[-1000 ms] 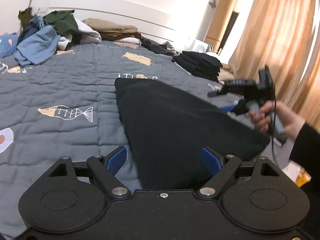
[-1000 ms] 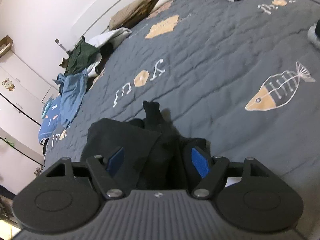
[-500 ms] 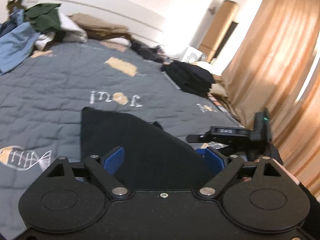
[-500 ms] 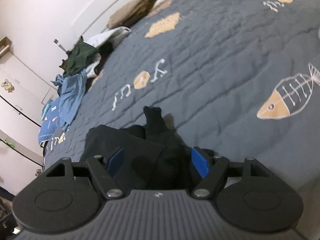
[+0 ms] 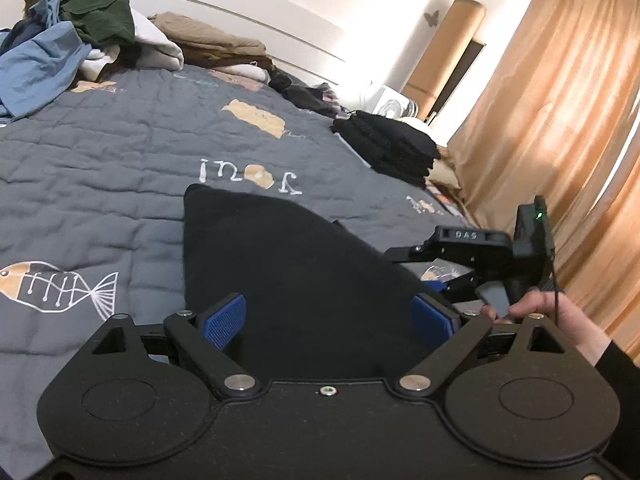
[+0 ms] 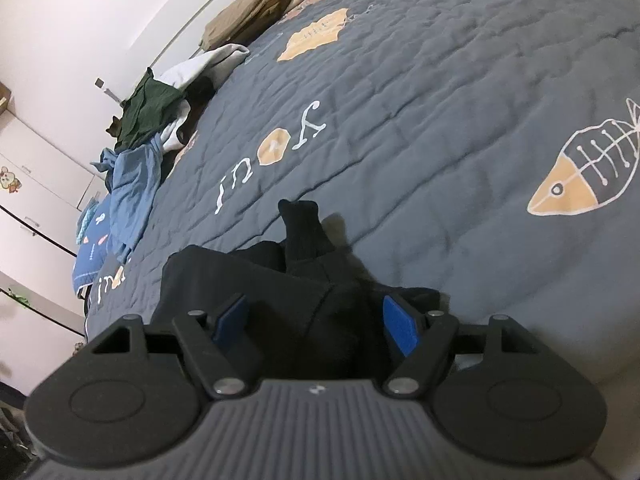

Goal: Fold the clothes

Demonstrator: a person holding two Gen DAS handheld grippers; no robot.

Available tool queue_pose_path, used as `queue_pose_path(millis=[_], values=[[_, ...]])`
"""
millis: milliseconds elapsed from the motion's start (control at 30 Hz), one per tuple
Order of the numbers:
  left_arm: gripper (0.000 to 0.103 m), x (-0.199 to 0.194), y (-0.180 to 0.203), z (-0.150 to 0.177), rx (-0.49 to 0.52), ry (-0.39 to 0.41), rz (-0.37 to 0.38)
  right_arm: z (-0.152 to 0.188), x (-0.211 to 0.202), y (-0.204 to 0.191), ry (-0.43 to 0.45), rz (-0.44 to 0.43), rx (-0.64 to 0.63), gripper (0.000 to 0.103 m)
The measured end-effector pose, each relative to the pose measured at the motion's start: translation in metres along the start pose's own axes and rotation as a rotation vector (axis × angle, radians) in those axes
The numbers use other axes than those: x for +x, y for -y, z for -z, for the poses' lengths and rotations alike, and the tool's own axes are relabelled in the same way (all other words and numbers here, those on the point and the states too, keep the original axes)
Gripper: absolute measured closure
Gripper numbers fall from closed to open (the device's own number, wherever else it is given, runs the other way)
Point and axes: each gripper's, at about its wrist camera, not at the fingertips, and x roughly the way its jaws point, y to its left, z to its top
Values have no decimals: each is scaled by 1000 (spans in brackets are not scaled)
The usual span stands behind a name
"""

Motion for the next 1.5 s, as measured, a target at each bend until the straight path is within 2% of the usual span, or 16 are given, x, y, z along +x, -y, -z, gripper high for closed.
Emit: queue_pose_path(millis=[167, 267, 333, 400, 467, 533, 667, 767, 833, 900, 1000, 1067, 1133, 1200, 1367, 1500], values=[[12, -2, 2, 3, 12, -10, -11, 0, 1, -1, 24, -10, 8, 31], [8, -2, 3, 4, 22, -7, -14, 2, 0, -5, 52, -13, -16, 36], [8, -2, 4, 5, 26, -7, -15, 2, -1, -7, 69, -5, -35, 46], [8, -1, 4, 5, 27, -8, -18, 2, -6, -10, 96, 4, -61, 69], [8, -1, 3, 4, 25, -8, -20, 0, -14, -14, 132, -2, -87, 79], [8, 0, 3, 4, 24, -8, -21, -2, -23, -18, 169, -19, -111, 81], [8, 1, 4, 4, 25, -10, -23, -4, -38, -32, 226, -80, -169, 82], [8, 2, 5, 4, 28, -12, -23, -4, -33, -37, 185, -114, -188, 78], [8, 2, 5, 5, 32, -12, -24, -3, -22, -37, 128, -78, -190, 70], [8, 2, 5, 5, 36, -12, -27, 0, -8, -37, 57, -5, -206, 48], [8, 3, 4, 6, 39, -12, -29, 3, 3, -36, -12, 44, -220, 46], [8, 4, 4, 6, 41, -11, -31, 4, 1, -35, 4, 28, -218, 46], [8, 4, 4, 7, 44, -13, -34, 4, -5, -36, 41, 18, -235, 53], [8, 5, 4, 7, 45, -16, -36, 4, -10, -37, 82, 19, -248, 85], [8, 5, 4, 7, 48, -16, -33, -4, -38, -34, 272, -18, -203, 89], [8, 5, 4, 7, 50, -14, -34, -1, -46, -49, 421, -14, -280, 90]])
